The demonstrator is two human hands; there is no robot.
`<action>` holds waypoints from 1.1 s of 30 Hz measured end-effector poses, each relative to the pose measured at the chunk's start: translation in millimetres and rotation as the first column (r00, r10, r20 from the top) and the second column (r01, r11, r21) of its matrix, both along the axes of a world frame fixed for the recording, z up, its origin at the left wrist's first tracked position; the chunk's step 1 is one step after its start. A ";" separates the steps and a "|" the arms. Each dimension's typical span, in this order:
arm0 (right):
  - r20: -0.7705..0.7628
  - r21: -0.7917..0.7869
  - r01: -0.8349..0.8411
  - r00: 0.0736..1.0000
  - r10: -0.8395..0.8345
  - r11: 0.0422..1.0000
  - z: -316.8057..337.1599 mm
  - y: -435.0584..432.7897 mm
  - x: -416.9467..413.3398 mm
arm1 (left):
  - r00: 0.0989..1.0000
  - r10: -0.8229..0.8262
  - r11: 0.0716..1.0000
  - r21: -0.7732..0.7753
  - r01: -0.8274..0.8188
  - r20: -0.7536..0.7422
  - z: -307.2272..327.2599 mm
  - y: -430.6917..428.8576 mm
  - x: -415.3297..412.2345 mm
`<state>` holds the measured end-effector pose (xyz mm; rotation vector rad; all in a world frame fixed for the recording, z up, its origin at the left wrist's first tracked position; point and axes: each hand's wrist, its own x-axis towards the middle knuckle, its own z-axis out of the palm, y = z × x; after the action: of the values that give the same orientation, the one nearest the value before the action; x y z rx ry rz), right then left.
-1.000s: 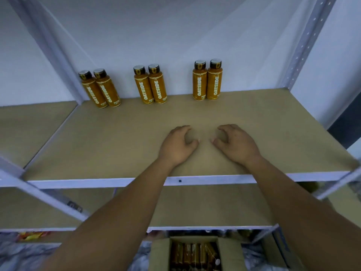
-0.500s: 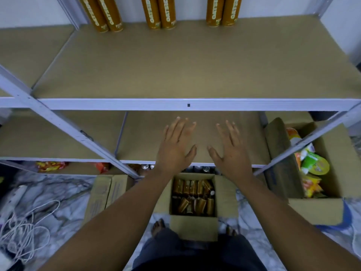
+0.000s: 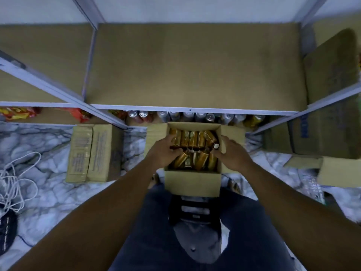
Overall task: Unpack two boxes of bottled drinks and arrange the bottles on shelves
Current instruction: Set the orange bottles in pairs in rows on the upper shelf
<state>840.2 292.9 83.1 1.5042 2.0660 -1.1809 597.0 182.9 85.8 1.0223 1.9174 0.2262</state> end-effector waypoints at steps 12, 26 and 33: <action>-0.113 -0.060 0.205 0.971 -0.211 0.977 -275.7 -28.5 -12.7 | 0.993 0.041 0.997 -0.073 -0.033 0.112 -279.9 -7.6 13.2; -0.256 -0.096 0.256 0.927 -0.272 0.962 -375.3 -17.9 -19.4 | 0.980 -0.035 0.999 0.018 0.032 0.193 -388.4 16.2 7.6; -0.153 0.111 0.103 0.984 -0.085 0.989 -395.3 -24.2 -16.2 | 0.981 -0.051 0.999 0.002 0.052 0.186 -404.3 20.3 9.2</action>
<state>824.0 268.8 -312.2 1.6290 2.2189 -1.2604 606.2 203.2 -318.4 1.0113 1.7206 0.2793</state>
